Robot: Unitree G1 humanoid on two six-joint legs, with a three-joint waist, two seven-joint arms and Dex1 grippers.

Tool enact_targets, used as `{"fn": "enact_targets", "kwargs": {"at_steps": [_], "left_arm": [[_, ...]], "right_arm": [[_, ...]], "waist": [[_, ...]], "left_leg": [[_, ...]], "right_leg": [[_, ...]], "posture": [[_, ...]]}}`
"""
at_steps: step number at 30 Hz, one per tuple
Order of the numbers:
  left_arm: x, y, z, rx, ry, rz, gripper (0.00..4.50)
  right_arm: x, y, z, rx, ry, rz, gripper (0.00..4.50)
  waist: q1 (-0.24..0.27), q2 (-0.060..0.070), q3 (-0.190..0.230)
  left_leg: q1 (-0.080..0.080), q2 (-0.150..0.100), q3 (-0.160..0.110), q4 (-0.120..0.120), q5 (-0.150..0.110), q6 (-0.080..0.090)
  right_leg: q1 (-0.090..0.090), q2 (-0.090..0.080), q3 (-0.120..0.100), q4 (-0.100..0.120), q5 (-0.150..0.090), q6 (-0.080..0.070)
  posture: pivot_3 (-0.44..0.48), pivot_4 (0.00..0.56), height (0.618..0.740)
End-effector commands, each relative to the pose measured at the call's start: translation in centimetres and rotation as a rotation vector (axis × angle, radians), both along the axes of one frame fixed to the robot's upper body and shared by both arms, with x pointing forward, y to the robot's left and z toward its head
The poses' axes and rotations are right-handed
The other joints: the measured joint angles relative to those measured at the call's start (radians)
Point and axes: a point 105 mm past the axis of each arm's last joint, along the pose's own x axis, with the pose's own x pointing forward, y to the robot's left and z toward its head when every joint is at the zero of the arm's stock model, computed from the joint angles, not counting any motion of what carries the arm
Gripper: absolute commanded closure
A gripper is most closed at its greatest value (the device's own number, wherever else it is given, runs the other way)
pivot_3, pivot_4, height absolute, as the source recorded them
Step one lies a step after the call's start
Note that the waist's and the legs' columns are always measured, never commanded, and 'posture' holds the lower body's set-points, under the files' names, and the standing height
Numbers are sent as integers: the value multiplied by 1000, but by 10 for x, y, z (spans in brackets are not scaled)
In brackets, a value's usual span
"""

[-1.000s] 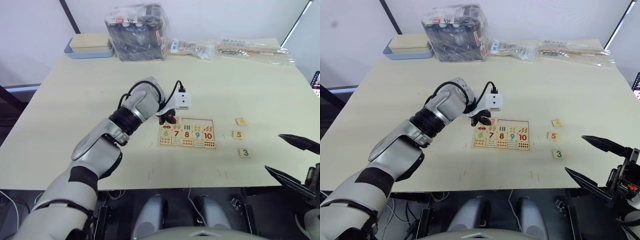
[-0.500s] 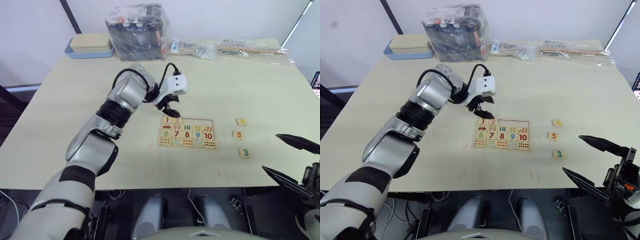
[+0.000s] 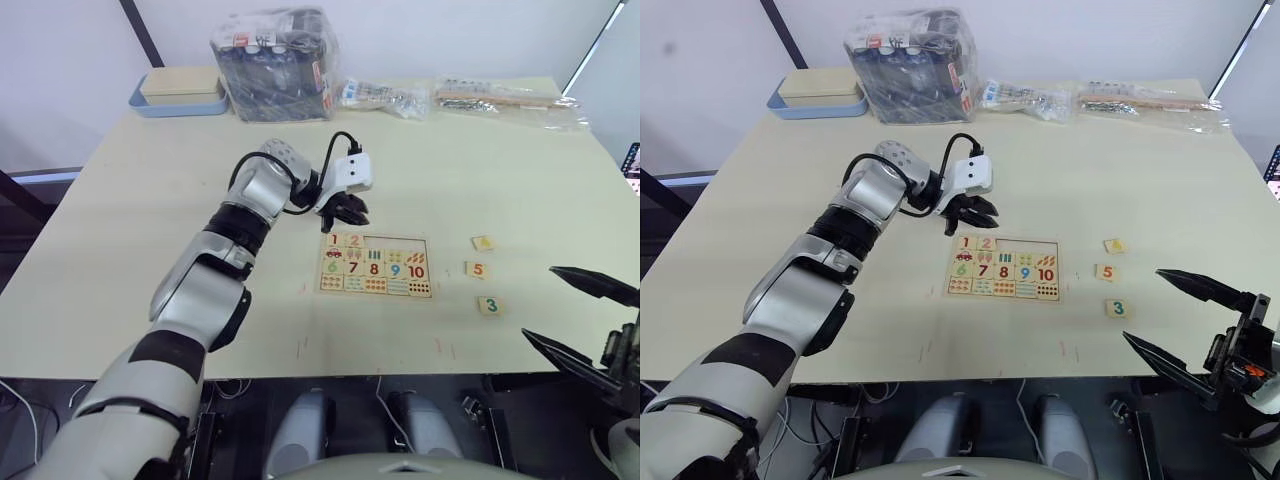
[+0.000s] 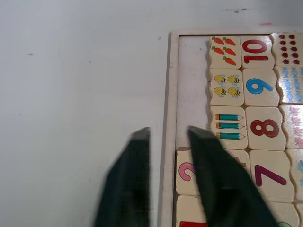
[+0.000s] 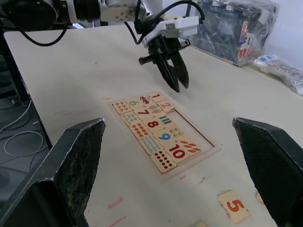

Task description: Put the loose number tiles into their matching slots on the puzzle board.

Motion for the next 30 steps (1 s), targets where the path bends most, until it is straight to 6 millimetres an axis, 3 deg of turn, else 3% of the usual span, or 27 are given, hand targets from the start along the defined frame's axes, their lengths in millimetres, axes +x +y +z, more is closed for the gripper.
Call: {"fn": "enact_targets", "kwargs": {"at_steps": [1,30], "left_arm": [[1,-4,2,1,-47,-29,4491],[6,10,-29,111,-44,13,4491]], "right_arm": [[-2,3,5,-4,-35,6,0],[-3,4,5,1,-34,-4,0]], "waist": [[-1,0,0],[-1,0,0]], "left_leg": [[0,0,0,0,0,0],[0,0,0,0,0,0]], "right_leg": [[0,0,0,0,0,0],[0,0,0,1,0,0]], "posture": [[0,150,740],[0,150,740]]}}
